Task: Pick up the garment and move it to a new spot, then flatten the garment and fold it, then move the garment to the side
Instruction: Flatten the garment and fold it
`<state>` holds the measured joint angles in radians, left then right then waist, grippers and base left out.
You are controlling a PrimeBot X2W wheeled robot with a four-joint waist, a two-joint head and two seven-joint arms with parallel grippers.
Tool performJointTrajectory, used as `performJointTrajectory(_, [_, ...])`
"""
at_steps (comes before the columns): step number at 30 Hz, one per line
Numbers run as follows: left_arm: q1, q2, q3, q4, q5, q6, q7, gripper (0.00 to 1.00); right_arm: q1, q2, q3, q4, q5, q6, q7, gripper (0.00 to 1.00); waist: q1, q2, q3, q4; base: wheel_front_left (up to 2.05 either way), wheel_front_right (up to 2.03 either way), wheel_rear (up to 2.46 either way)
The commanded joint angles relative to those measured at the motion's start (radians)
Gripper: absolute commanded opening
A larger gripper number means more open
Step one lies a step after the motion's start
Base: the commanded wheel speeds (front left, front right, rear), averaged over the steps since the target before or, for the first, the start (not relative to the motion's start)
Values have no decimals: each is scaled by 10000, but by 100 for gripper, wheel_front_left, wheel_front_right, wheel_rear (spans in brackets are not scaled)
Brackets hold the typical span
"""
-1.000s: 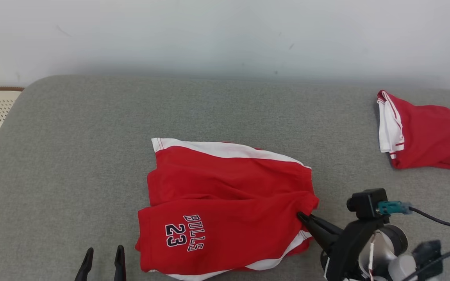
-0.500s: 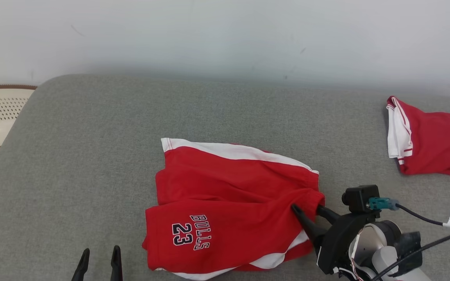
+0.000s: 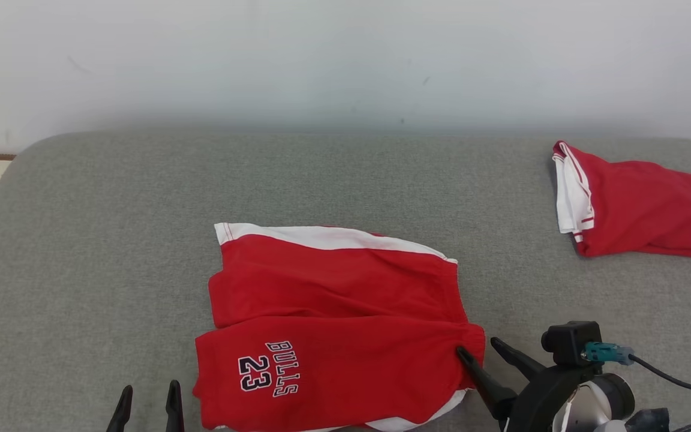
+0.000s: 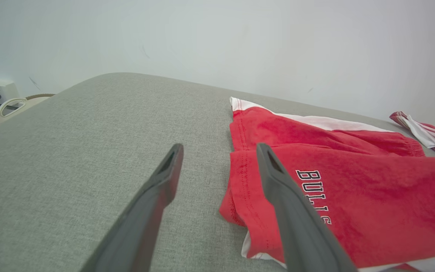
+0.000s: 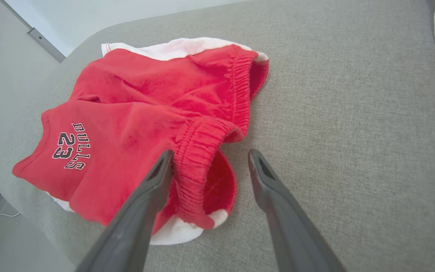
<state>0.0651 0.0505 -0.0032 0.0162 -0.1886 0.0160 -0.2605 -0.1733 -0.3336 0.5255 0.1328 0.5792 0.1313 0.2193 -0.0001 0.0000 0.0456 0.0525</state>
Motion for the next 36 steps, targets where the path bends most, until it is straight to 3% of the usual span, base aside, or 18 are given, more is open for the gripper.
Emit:
performJointTrajectory(1, [43, 5, 28, -11, 58, -19, -49, 100, 142, -41, -110, -139, -153, -12, 86, 100, 1, 0, 68, -101, 0, 0, 0])
performJointTrajectory(20, [158, 5, 127, -21, 21, 0, -49, 100, 1627, 64, -1295, -1217, -291, -12, 819, 100, 1, 0, -3, -275, 0, 0, 0])
performJointTrajectory(26, [171, 5, 138, -65, 35, 3, -49, 100, 1550, 143, -1666, -1514, -467, -12, 182, 100, 1, 0, -51, -307, 0, 0, 0])
performJointTrajectory(36, [345, 5, 368, -331, 183, 23, -49, 100, 1584, 679, -2349, -1630, -1264, -12, -1977, 100, 1, 0, -288, -332, 0, 0, 0])
